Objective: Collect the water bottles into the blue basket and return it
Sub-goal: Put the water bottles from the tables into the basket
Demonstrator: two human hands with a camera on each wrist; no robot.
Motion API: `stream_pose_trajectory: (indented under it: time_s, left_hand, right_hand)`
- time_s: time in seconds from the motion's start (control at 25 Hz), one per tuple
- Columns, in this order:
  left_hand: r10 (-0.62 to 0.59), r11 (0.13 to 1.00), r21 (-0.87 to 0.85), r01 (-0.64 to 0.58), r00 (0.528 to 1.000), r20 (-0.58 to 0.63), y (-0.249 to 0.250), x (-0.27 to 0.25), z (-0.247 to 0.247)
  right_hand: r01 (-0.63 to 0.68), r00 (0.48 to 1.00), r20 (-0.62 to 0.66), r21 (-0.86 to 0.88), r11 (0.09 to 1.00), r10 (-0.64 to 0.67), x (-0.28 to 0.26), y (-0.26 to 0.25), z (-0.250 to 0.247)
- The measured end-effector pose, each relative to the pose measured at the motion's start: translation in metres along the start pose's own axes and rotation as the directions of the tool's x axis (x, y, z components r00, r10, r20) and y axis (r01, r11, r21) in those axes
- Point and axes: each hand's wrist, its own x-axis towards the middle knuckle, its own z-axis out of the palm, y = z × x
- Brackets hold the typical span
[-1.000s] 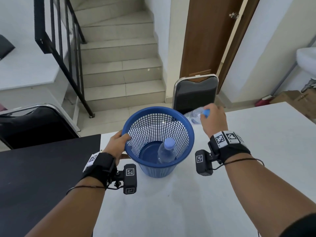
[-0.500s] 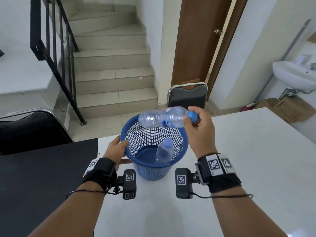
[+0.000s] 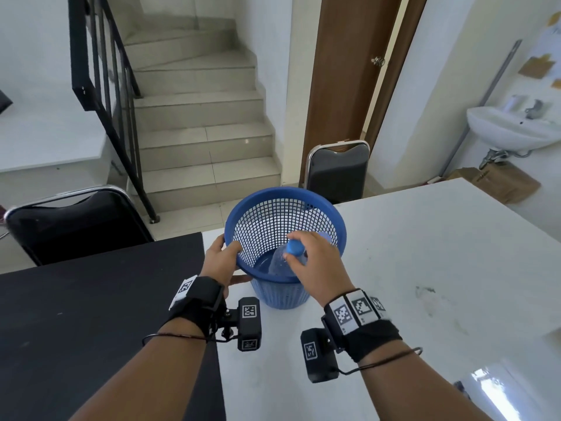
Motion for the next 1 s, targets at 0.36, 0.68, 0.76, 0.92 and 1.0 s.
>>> stream_pose_trajectory:
  time_s: [0.36,0.68,0.76,0.92,1.0]
  left_hand:
    - [0.107,0.992,-0.083,-0.099,0.99,0.093,0.03,0.015,0.041]
    - [0.153,0.981,-0.135,-0.142,0.985,0.076,0.049,0.027,0.083]
    - [0.187,0.973,-0.15,-0.175,0.98,0.074,0.054,0.03,0.099]
    - [0.219,0.965,-0.175,-0.194,0.966,0.137,0.054,0.032,0.133]
    - [0.193,0.967,-0.201,-0.159,0.967,0.164,0.05,0.036,0.141]
  right_hand:
    - [-0.162,0.879,-0.46,-0.047,0.986,0.122,0.0,0.022,-0.019]
    - [-0.485,0.646,0.223,0.859,0.166,0.73,0.027,0.042,-0.034]
    - [-0.44,0.692,0.311,0.897,0.039,0.652,0.035,0.042,-0.049]
    - [-0.292,0.761,0.213,0.956,0.03,0.613,0.045,0.062,-0.08]
    - [-0.275,0.746,0.202,0.961,0.018,0.634,0.048,0.071,-0.082]
